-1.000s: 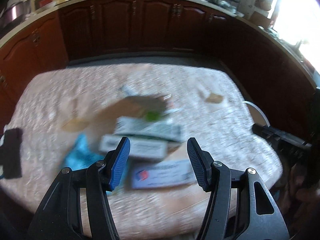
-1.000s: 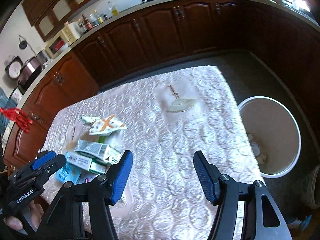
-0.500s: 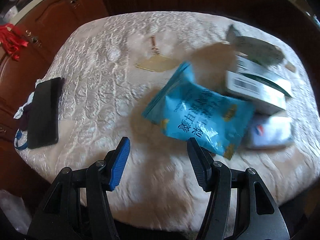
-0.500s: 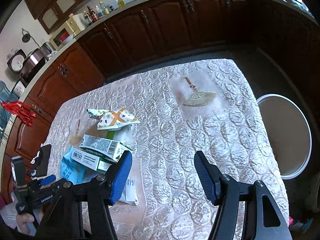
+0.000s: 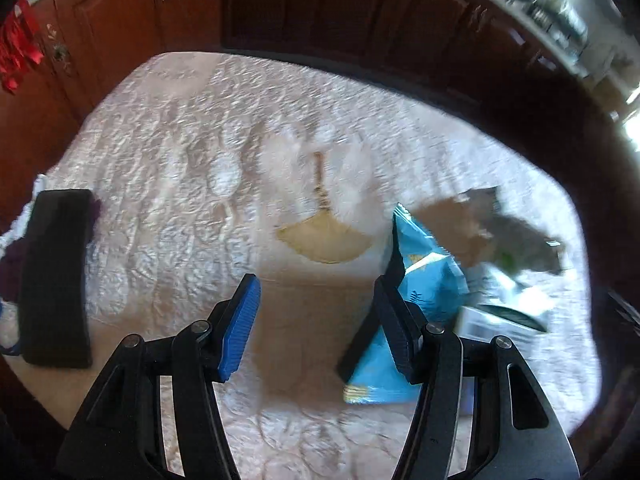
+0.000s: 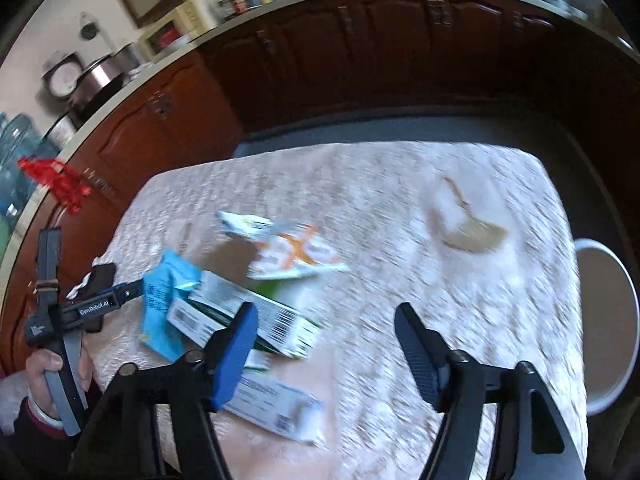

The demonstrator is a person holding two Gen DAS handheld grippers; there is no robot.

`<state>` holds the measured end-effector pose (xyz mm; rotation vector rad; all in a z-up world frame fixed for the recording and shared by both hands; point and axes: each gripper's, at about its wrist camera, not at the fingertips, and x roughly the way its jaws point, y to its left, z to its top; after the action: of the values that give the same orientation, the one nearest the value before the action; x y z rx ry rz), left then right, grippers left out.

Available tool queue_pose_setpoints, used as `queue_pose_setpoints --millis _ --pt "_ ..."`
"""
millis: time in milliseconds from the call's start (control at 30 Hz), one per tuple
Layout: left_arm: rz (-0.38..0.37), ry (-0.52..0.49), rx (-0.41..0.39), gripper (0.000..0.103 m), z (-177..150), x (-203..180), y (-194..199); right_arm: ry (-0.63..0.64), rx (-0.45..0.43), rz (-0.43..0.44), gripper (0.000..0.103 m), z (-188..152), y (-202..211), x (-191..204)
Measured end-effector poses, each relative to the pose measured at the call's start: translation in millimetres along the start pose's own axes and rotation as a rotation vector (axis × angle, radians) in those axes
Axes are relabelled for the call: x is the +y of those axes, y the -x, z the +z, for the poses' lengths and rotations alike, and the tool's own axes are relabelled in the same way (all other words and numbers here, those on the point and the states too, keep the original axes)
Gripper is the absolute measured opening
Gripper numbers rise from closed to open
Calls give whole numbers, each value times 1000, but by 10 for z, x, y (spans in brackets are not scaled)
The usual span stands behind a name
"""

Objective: Collect trash
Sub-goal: 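Grasp the blue snack bag with the left tool while the right tool grasps the orange-white snack bag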

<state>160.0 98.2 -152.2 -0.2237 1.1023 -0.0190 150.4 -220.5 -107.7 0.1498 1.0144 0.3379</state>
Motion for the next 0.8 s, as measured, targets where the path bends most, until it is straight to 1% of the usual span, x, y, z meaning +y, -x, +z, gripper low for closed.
queue_pose_setpoints --millis 33,100,167,233,333,400,533,600,667,800 --pt "-25 -4 3 58 -10 -43 43 10 6 6 71 55 -61 38" --pt "-45 -14 6 60 -7 -28 71 15 19 15 71 164 -198 78" --pt "-80 -19 7 66 -41 -21 116 20 46 36 74 276 -350 98" --pt "-125 -26 20 70 -55 -16 121 40 73 60 82 377 -482 122" --pt "-171 -37 45 74 -62 -36 83 76 141 75 82 519 -741 153" --pt "-173 -50 47 76 -82 -56 48 84 182 77 82 591 -897 138" --pt "-146 -90 101 77 -126 -123 -164 70 280 108 83 652 -1162 106" --pt "-118 -103 113 77 -135 -174 -260 55 290 128 84 662 -1219 95" --pt "-97 -114 105 77 -119 -228 -324 33 296 146 85 657 -1247 74" --pt "-77 -128 92 77 -58 -367 -424 8 311 167 85 658 -1269 91"
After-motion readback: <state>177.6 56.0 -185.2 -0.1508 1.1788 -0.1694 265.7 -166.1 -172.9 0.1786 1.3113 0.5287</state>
